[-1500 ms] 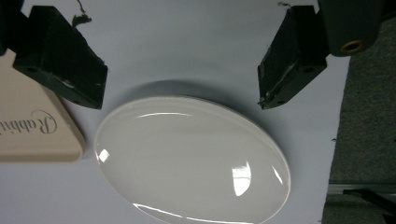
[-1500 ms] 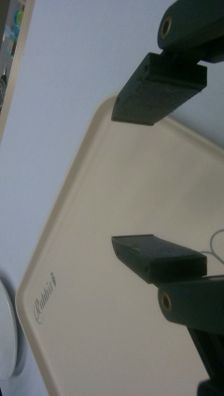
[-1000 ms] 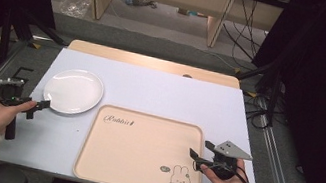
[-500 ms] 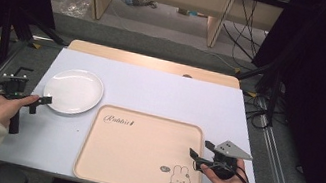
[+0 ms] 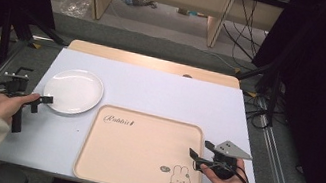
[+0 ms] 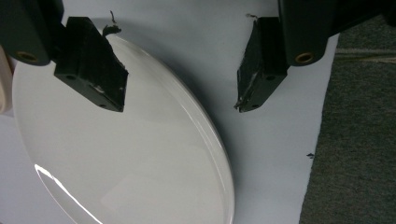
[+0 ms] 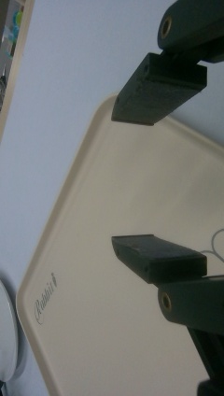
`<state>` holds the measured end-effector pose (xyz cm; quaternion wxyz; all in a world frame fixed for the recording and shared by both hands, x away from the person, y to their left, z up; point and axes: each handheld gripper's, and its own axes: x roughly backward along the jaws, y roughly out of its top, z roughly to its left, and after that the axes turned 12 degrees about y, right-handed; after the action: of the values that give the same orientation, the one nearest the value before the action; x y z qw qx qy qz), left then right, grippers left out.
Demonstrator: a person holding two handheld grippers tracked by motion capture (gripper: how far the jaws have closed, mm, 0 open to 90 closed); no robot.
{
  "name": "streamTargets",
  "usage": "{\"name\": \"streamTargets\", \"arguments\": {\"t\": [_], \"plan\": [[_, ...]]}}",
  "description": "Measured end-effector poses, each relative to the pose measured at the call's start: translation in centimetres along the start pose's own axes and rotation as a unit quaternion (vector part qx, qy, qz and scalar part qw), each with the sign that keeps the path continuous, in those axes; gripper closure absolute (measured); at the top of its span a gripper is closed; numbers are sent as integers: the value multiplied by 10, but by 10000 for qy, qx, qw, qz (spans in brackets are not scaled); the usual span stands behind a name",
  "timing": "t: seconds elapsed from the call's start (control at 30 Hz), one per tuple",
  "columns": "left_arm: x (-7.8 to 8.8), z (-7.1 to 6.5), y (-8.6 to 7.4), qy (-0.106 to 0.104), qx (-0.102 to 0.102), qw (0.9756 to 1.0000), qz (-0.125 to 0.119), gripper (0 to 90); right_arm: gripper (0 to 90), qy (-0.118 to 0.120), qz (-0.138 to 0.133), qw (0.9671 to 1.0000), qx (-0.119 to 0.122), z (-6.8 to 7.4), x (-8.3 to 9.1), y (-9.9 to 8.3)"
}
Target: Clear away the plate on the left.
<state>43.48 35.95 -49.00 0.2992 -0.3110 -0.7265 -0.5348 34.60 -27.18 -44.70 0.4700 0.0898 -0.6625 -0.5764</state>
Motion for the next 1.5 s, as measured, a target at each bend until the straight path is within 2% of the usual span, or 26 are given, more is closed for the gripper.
{"name": "streamTargets", "arguments": {"t": [0.1, 0.13, 0.17, 0.2, 0.23, 0.33, 0.4, 0.57, 0.6, 0.67, 0.7, 0.77, 0.83, 0.9, 0.97, 1.03, 1.13, 1.5], "plan": [[0, 1, 1, -45, 50, 10000, 16, 351, 345, 28, -43, 10000, 3, 0, -1, 0], [-2, -1, 2, -157, 263, 9995, 8, 378, 345, 5, 6, 10000, -4, 0, 0, 0], [-2, -1, 2, -157, 263, 9995, 8, 386, 345, 5, 6, 10000, -4, 0, 0, 0], [-3, 0, 2, -173, 350, 9992, 28, 386, 345, 4, 10, 10000, -7, 0, 0, 0], [-4, 0, 4, -189, 440, 9988, 65, 423, 345, 31, -38, 10000, 6, 0, -1, 0], [-4, 1, 4, -214, 502, 9985, 103, 468, 345, 36, -40, 10000, 20, 0, -1, 0], [-6, 0, 5, -266, 653, 9974, 129, 491, 344, 42, -34, 10000, 19, 0, -1, 0], [-7, 0, 6, -307, 779, 9963, 177, 536, 344, 55, -21, 10000, 20, 0, -1, 0], [-8, 0, 7, -296, 870, 9955, 238, 547, 344, 57, -12, 10000, 19, 0, -1, 0], [-9, 0, 7, -298, 928, 9950, 222, 552, 343, 56, -12, 10000, 20, 0, -1, 0], [-10, 1, 8, -414, 1078, 9929, 270, 565, 343, 60, -10, 10000, 16, 0, -1, 0], [-11, 3, 8, -436, 1102, 9925, 300, 573, 343, 95, 18, 9999, -38, 1, -1, 0], [-12, 5, 9, -485, 1299, 9898, 339, 607, 343, 99, 18, 9999, -45, 1, -1, 0], [-11, 7, 9, -501, 1265, 9898, 419, 629, 343, 99, 19, 9999, -38, 1, -1, 0], [-13, 7, 9, -498, 1357, 9888, 360, 654, 343, 97, 20, 9999, -36, 1, -1, 0], [-12, 8, 9, -483, 1332, 9890, 421, 675, 342, 84, 5, 10000, -17, 1, -1, 0], [-13, 11, 8, -523, 1483, 9865, 448, 709, 342, 94, 12, 10000, -8, 1, -1, 0], [-15, 16, 8, -637, 1617, 9835, 508, 738, 343, 76, 10, 10000, 27, 0, -1, 0]]}}
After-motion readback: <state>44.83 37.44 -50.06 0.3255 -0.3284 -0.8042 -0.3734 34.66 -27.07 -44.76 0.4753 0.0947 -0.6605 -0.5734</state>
